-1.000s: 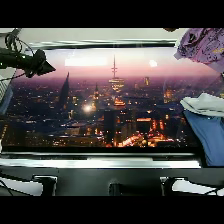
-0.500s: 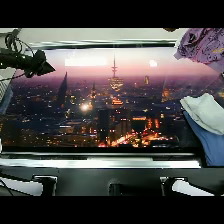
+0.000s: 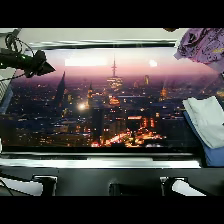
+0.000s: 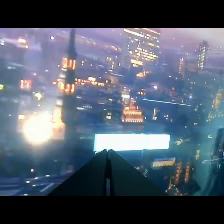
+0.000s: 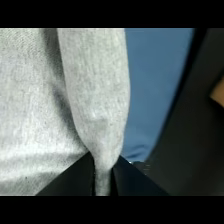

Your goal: Fold the clothes and pants, and hang the long-sleeved shirts on hangers.

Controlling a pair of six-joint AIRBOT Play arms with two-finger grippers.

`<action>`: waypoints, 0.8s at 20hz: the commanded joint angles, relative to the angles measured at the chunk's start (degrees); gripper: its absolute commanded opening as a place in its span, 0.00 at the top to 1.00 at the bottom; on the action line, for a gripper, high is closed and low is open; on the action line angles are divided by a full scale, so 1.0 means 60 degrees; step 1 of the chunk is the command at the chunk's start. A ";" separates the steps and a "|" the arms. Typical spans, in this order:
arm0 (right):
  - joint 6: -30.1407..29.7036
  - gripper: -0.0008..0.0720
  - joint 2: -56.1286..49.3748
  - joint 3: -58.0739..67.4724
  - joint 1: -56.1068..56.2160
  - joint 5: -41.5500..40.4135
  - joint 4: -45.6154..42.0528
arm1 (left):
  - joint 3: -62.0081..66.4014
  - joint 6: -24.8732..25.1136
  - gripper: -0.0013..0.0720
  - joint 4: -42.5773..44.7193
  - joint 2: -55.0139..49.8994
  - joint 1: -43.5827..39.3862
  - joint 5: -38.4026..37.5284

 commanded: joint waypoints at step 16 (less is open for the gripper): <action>-0.0280 0.92 0.0182 -0.0958 -0.0007 0.0313 -0.2113 | -0.0004 0.0040 0.95 0.0000 -0.0007 0.0007 0.0004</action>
